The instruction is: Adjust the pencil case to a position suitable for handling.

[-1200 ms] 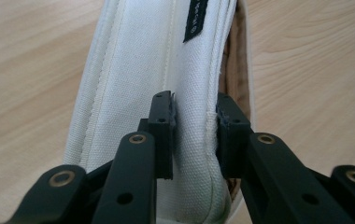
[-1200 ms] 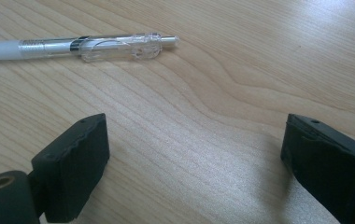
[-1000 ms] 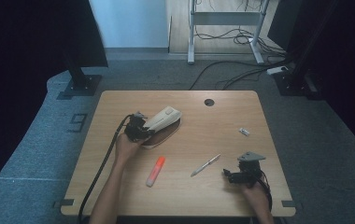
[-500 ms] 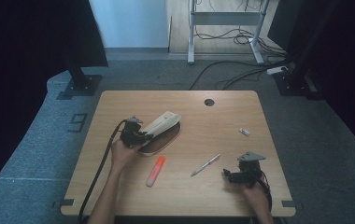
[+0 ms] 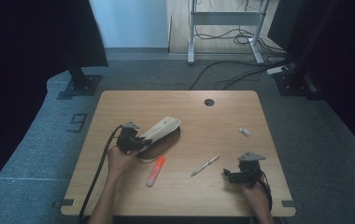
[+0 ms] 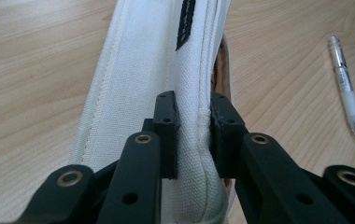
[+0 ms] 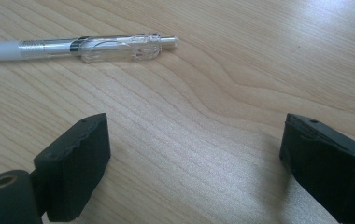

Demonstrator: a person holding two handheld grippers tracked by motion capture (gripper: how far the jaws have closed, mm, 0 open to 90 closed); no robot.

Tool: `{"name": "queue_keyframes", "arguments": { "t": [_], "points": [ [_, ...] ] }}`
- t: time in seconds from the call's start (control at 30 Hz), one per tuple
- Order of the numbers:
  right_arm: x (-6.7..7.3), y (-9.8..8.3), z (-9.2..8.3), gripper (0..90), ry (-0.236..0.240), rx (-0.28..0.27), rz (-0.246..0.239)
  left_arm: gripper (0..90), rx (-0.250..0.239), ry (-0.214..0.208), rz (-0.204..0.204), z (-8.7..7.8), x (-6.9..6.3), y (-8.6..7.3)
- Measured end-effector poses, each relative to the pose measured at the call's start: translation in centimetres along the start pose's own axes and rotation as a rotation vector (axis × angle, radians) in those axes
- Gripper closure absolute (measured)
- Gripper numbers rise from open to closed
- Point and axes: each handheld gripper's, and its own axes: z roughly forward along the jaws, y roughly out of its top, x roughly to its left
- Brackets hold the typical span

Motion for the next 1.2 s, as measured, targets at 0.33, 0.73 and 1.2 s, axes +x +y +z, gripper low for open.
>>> {"name": "queue_keyframes", "arguments": {
  "t": [0.33, 0.73, 1.2],
  "points": [
    [0.0, 0.0, 0.0, 8.7, 0.002, 0.0, 0.001, 75.3, -0.008, 0.0, 0.01, -0.7, 0.1, -0.3],
    [0.1, 0.8, 0.0, 9.8, 0.008, 0.043, -0.009, 75.2, -0.04, -0.014, 0.002, -1.2, 0.5, -0.5],
    [-2.5, 2.9, -0.6, 8.9, 0.006, 0.01, -0.024, 74.9, -0.043, -0.012, 0.007, -1.1, 0.3, -0.6]
  ]
}}
